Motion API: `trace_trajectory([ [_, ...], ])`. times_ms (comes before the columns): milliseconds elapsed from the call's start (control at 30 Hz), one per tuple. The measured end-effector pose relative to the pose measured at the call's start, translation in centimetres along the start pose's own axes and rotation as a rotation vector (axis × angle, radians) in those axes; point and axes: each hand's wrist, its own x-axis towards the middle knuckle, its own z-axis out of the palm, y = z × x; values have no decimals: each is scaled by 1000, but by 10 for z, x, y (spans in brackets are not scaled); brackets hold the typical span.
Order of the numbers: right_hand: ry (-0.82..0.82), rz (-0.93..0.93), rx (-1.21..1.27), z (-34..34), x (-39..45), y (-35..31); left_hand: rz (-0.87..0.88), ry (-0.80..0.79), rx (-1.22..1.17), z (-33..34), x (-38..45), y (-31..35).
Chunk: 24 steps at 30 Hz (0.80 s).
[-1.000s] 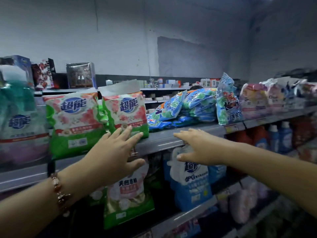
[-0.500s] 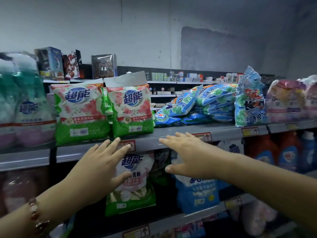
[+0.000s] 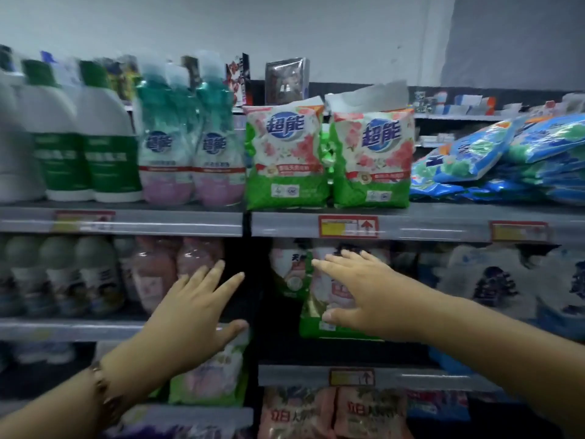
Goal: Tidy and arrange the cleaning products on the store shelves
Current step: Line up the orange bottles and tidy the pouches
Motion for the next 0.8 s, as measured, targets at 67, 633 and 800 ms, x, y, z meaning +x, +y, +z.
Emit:
trace_trajectory([
  [67, -10, -37, 45, 16, 22, -26, -11, -91, -28, 11, -10, -18],
  [633, -86, 142, 242, 167, 212, -178, 69, 36, -250, 169, 0, -168],
  [800, 22, 187, 260, 187, 218, -169, 81, -7, -296, 188, 17, -159],
])
